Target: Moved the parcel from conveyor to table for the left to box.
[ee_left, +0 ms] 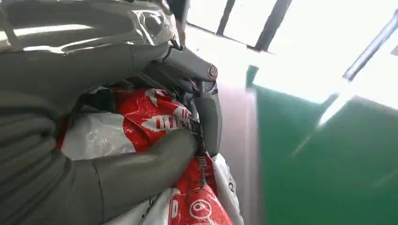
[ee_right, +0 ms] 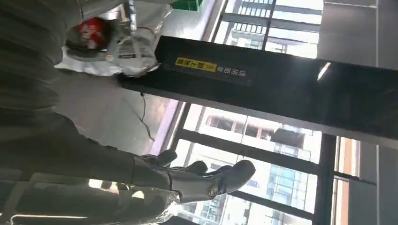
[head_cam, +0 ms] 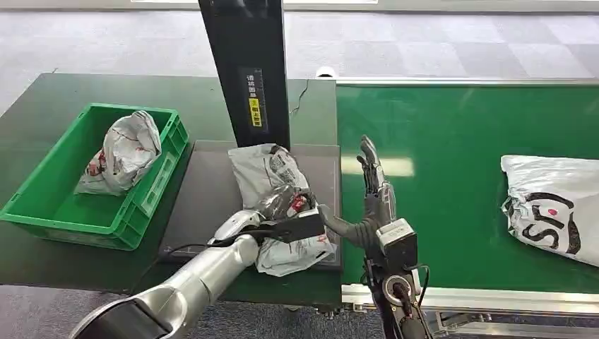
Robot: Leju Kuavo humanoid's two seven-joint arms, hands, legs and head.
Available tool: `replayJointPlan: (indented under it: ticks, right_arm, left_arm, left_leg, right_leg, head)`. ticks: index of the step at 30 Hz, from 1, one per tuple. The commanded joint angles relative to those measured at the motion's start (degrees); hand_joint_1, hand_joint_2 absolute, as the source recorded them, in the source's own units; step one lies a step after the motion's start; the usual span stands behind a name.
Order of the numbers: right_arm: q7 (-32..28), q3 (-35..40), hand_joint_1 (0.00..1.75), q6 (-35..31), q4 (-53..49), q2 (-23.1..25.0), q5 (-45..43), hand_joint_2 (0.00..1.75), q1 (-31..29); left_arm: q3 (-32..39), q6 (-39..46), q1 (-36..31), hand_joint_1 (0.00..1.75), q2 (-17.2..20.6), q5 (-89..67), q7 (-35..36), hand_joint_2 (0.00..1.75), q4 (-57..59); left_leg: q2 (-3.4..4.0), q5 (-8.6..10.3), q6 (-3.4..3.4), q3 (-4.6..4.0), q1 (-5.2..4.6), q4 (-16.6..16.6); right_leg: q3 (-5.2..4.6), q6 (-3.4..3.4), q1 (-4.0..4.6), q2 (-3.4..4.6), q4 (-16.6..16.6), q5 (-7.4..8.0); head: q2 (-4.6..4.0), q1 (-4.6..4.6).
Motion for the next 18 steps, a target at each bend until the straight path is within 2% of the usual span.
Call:
replayJointPlan:
  ticks: [1, 2, 3, 4, 5, 7, 9, 13, 16, 18]
  right_arm:
    - [0.4, -1.45, 0.0, -0.18, -0.3, -0.95, 0.24, 1.75, -0.08]
    - [0.48, -1.48, 0.0, -0.19, -0.01, -1.01, 0.27, 1.75, -0.25]
    - [0.64, -1.57, 0.0, -0.33, 0.24, -1.03, 0.33, 1.75, -0.42]
    - [0.85, -1.76, 0.0, -0.52, 0.35, -1.09, 0.34, 1.75, -0.32]
    - [1.23, -2.09, 0.0, -1.28, 0.13, -1.22, 0.4, 1.75, 0.47]
    - [0.94, -2.77, 0.0, -2.44, -1.0, -1.83, 0.36, 1.75, 2.96]
    - [0.4, -3.53, 0.0, -3.01, -2.28, -2.29, 0.05, 1.75, 5.15]
    - [0.35, -4.44, 0.0, -3.42, -3.76, -2.48, 0.03, 1.75, 7.55]
    - [0.3, -4.52, 0.0, -3.52, -3.71, -2.34, -0.15, 1.75, 8.23]
    - [0.28, -4.26, 0.0, -3.56, -3.5, -2.3, -0.15, 1.75, 8.1]
  left_arm:
    - [9.91, 1.63, 0.05, 1.75, 0.55, 3.2, -3.98, 1.75, -3.95]
    - [13.4, 1.87, 0.72, 1.75, 0.27, 8.19, -10.13, 1.75, -7.79]
    - [14.06, 0.47, 1.62, 1.75, 1.0, 10.77, -11.8, 1.75, -13.14]
    - [13.32, -0.61, 4.36, 1.75, 2.24, 11.78, -9.59, 1.75, -22.73]
    - [12.97, 0.38, 9.77, 1.75, 4.16, 13.34, -8.35, 1.75, -39.55]
    - [13.32, 0.06, 16.71, 1.75, 8.0, 13.2, -3.76, 1.75, -60.95]
    - [15.52, 4.06, 19.34, 1.75, 10.57, 10.71, -2.1, 1.75, -69.48]
    - [25.14, 11.64, 19.47, 1.75, 14.78, 9.48, -0.77, 1.75, -69.28]
    - [31.7, 17.81, 15.08, 1.75, 17.16, 6.33, 0.5, 1.75, -61.97]
    - [33.04, 17.17, 13.59, 1.75, 17.83, 7.23, -1.24, 1.75, -59.66]
  left_leg:
    - [0.01, 0.0, 0.02, -0.04, 0.0, 0.01]
    - [0.02, 0.03, 0.03, -0.06, 0.01, -0.03]
    - [0.02, 0.02, 0.02, -0.08, -0.01, 0.0]
    - [0.01, 0.01, 0.01, -0.12, 0.01, 0.03]
    - [0.01, 0.03, 0.02, -0.19, 0.0, 0.02]
    - [0.12, 0.01, 0.0, -0.21, 0.01, -0.02]
    - [0.28, -0.03, -0.01, -0.18, 0.02, -0.04]
    - [0.37, -0.08, -0.04, -0.18, 0.02, -0.09]
    - [0.3, -0.06, -0.06, -0.22, 0.03, -0.13]
    - [0.24, -0.03, -0.07, -0.25, 0.04, -0.12]
  right_leg:
    - [-0.03, 0.0, 0.01, 0.03, 0.0, 0.02]
    - [-0.06, 0.01, 0.01, 0.07, -0.06, 0.06]
    - [-0.08, 0.01, -0.01, 0.05, -0.02, 0.03]
    - [-0.12, 0.0, 0.01, 0.03, 0.01, 0.03]
    - [-0.19, 0.0, 0.01, 0.04, 0.0, 0.05]
    - [-0.25, -0.01, 0.01, 0.14, -0.02, 0.06]
    - [-0.26, -0.02, 0.03, 0.3, -0.04, 0.05]
    - [-0.32, -0.04, 0.02, 0.42, -0.01, 0.03]
    - [-0.39, -0.08, 0.04, 0.34, 0.01, 0.0]
    - [-0.4, -0.09, 0.05, 0.3, 0.02, 0.0]
  head:
    - [0.0, 0.0]
    - [0.0, 0.0]
    - [0.0, 0.0]
    - [0.0, 0.0]
    - [0.0, 0.0]
    - [0.0, 0.0]
    - [0.0, 0.0]
    - [0.0, 0.0]
    - [0.0, 0.0]
    - [0.0, 0.0]
